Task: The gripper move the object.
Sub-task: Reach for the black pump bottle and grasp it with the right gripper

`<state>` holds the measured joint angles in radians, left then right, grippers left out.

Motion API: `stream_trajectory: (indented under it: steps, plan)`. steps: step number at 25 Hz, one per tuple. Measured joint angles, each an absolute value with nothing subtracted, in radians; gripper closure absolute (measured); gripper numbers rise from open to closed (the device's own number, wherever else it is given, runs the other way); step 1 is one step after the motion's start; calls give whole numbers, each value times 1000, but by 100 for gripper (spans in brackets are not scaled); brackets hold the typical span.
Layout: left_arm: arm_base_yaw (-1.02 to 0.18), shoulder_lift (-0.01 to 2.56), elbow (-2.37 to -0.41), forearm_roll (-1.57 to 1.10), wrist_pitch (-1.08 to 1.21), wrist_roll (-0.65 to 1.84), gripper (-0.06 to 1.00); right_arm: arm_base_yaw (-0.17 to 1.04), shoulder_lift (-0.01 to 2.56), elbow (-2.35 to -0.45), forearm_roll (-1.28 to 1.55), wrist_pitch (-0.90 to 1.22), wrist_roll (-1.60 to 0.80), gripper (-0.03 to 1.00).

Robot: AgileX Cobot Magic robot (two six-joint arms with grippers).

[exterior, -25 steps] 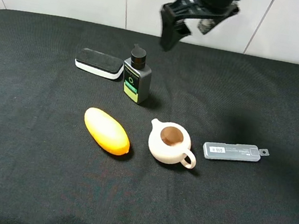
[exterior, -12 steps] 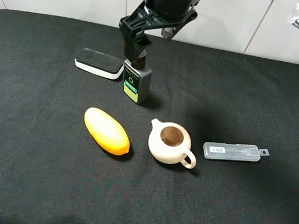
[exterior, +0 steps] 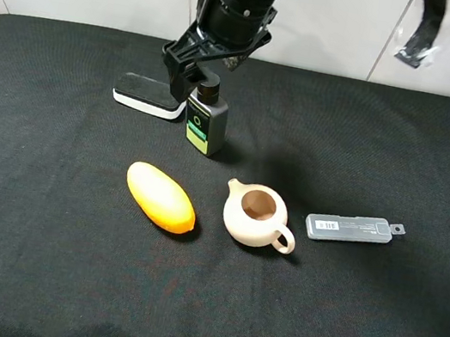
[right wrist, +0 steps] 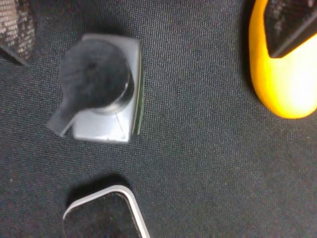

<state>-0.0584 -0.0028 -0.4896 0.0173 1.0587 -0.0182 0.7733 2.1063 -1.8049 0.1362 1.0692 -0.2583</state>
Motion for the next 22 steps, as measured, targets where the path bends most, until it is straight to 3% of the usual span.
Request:
stream_trajectory:
  steps: [22]
  plan:
    - [-58,-3,-490,17,1059,-18,27,749,2302,-1945,134,1066,-261,27]
